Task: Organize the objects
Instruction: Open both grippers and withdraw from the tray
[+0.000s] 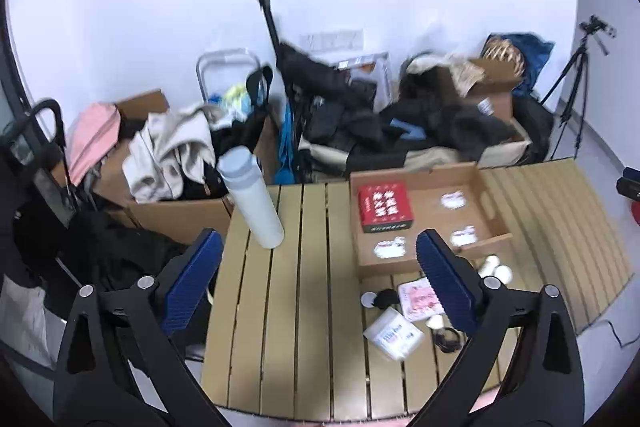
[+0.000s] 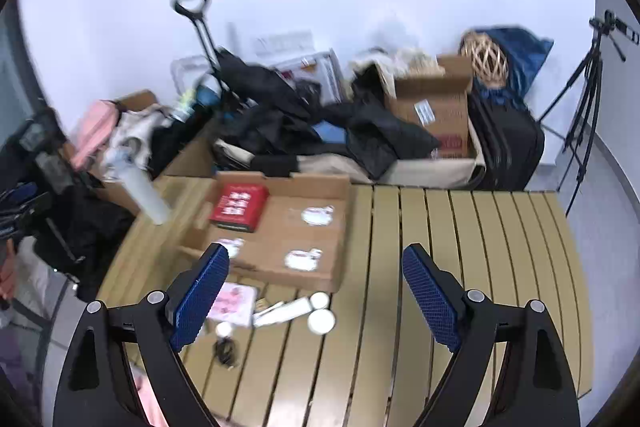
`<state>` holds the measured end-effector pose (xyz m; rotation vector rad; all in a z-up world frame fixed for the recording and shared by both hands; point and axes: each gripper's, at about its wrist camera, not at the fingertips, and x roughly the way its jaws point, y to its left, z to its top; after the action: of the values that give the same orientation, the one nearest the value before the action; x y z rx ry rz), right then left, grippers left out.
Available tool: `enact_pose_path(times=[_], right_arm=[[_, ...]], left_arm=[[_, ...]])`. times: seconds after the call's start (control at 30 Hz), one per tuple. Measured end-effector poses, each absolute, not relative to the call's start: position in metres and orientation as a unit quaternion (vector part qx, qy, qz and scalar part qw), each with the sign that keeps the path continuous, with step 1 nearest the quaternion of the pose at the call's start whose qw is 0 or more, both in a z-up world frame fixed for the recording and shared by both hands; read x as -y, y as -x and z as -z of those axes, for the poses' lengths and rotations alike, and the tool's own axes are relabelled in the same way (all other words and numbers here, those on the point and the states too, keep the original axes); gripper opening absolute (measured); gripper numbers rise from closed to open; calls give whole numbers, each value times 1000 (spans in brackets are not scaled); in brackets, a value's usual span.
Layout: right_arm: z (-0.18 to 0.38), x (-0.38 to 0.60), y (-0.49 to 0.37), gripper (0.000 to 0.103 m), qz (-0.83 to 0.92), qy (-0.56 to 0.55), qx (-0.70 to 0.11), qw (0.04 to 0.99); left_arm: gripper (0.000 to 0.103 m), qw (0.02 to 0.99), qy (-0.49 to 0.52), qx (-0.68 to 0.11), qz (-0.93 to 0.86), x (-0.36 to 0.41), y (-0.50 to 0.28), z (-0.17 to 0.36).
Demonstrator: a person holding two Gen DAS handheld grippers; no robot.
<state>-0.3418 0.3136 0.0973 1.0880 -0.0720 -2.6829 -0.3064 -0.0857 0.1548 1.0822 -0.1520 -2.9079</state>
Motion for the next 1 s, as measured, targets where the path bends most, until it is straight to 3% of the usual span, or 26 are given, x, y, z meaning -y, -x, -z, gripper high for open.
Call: enact_pose_path(times=[0.33, 0.6, 0.77, 1.0], right_arm=[[-251, -331, 182, 91, 964, -220, 10, 150], [-341, -365, 82, 91, 976, -166, -5, 138], [-298, -361, 75, 91, 964, -219, -24, 151], [-111, -314, 66, 91, 959, -240, -70, 132]], left_arm=[[103, 11, -254, 67, 965, 77, 194, -279], [103, -6, -182, 78, 980, 69, 118, -335], [103, -69, -212, 36, 974, 67, 105, -279], [103, -64, -309, 0, 949, 63, 99, -90]])
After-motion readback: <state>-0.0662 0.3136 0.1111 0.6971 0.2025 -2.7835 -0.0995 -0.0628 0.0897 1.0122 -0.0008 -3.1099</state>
